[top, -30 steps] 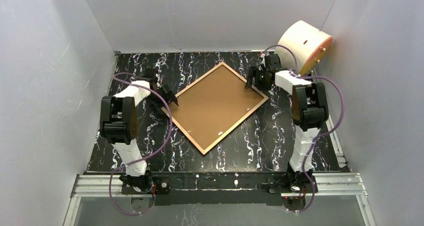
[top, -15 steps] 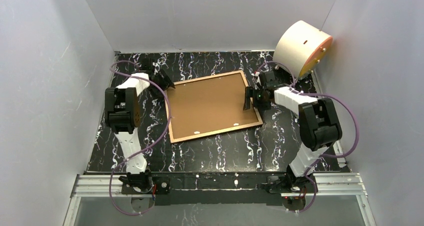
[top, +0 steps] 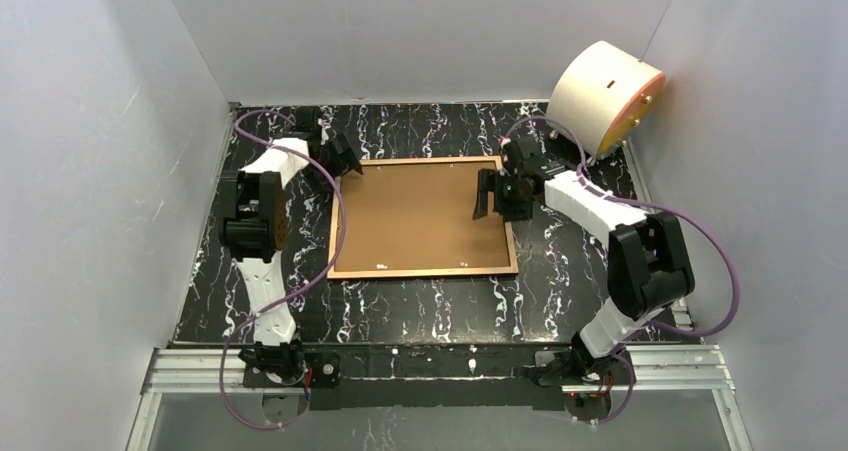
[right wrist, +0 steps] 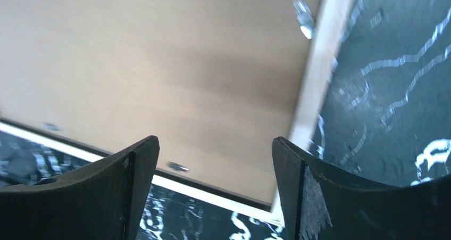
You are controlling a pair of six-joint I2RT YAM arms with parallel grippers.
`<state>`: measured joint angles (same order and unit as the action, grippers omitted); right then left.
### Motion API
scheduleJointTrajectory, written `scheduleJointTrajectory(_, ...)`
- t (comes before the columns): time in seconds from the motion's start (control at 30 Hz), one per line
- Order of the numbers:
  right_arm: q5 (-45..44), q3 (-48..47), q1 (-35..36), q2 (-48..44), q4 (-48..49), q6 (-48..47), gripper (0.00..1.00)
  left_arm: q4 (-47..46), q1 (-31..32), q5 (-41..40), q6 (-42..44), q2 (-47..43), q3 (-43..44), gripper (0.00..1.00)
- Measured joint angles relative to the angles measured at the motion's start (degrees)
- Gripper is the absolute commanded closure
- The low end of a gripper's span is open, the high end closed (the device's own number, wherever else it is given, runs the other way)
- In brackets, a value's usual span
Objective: Put the photo into the frame
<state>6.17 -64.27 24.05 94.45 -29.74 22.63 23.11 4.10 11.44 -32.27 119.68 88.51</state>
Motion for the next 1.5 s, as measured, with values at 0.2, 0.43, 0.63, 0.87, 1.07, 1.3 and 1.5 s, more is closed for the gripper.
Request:
scheduleJointTrajectory(0.2,6.1,-4.52,1.46,-4.5,6.75,2.16,0.3,5.16,1.03,-0.87,2.19,-4.04,-3.06,0.12)
scheduleJointTrajectory(0.43,13.9,-4.68,6.73,-0.79,12.52,4.48,0.36,8.22,1.18,-2.86,2.49,-19.04,-14.62,0.14)
scheduleJointTrajectory(0.63,20.59,-7.65,14.34,7.21,13.62,3.96,0.34,10.25,1.22,-4.72,2.29,-29.4,-23.39,0.25)
scheduleJointTrajectory(0.87,25.46,-10.88,20.11,14.45,13.6,2.64,0.38,11.93,1.22,-4.0,1.75,-31.39,-31.65,0.4)
scheduleJointTrajectory(1.07,27.34,-17.0,21.77,20.57,13.27,2.75,0.4,11.98,1.22,-3.56,1.53,-31.39,-33.81,0.48)
scheduleJointTrajectory(1.3,28.52,-22.53,23.63,26.18,12.11,2.49,0.42,11.52,1.22,-3.04,1.4,-31.3,-35.36,0.54)
scheduleJointTrajectory(1.5,29.7,-25.14,24.85,28.83,10.1,1.2,0.44,11.19,1.22,-3.02,1.49,-30.42,-35.39,0.56)
